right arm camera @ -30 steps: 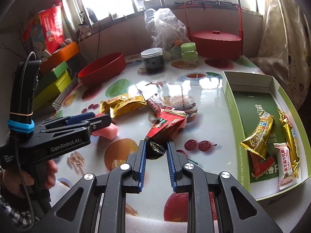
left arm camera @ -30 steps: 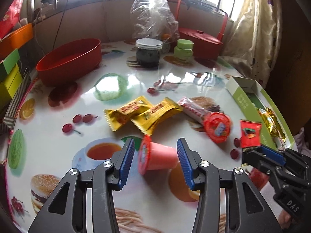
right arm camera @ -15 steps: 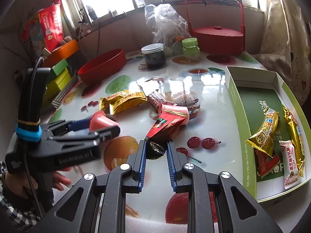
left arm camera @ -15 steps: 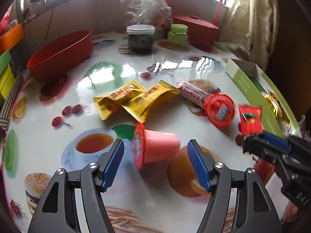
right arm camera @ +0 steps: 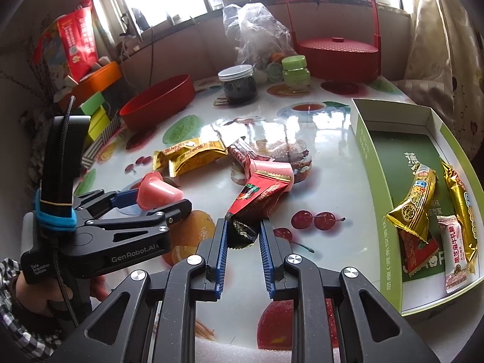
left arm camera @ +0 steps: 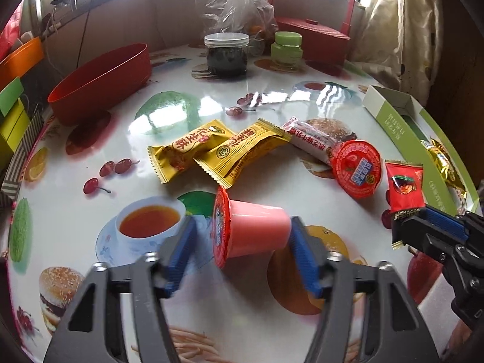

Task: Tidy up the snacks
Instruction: 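Close the left tool on the pink cup and lift it, then carry the pink cup and the red packet over the green box with both tools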

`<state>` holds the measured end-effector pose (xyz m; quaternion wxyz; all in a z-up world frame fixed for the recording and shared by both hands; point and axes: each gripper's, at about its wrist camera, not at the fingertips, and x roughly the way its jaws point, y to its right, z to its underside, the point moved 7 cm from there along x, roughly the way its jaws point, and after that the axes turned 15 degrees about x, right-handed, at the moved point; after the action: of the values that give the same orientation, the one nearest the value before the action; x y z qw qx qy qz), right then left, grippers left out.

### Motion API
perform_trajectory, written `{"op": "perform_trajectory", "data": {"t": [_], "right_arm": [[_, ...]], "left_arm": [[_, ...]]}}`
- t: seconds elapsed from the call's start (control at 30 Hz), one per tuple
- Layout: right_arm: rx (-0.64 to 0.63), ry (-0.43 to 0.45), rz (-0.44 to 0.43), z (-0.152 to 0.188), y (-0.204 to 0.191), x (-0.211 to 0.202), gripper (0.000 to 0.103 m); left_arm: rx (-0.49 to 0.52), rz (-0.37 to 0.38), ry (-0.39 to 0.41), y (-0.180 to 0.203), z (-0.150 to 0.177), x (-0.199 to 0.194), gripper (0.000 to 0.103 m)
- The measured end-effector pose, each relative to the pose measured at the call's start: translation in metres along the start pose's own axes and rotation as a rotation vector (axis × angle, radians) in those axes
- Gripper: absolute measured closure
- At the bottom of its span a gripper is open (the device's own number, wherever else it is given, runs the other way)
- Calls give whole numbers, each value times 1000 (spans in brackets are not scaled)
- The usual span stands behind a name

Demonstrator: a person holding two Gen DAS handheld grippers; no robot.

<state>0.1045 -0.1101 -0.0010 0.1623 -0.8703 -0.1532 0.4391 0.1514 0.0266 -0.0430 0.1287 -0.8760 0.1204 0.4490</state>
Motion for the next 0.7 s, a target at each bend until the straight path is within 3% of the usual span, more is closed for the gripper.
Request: {"op": "perform_trajectory", "data": {"t": [0.4, 0.7], "right_arm": [[-3, 17, 3, 0, 0, -7, 83], [1, 45, 5, -3, 3, -18, 83]], "left_arm": [[-20, 25, 46, 3, -3, -13, 61], [-13, 44, 88, 9, -10, -28, 61]]}}
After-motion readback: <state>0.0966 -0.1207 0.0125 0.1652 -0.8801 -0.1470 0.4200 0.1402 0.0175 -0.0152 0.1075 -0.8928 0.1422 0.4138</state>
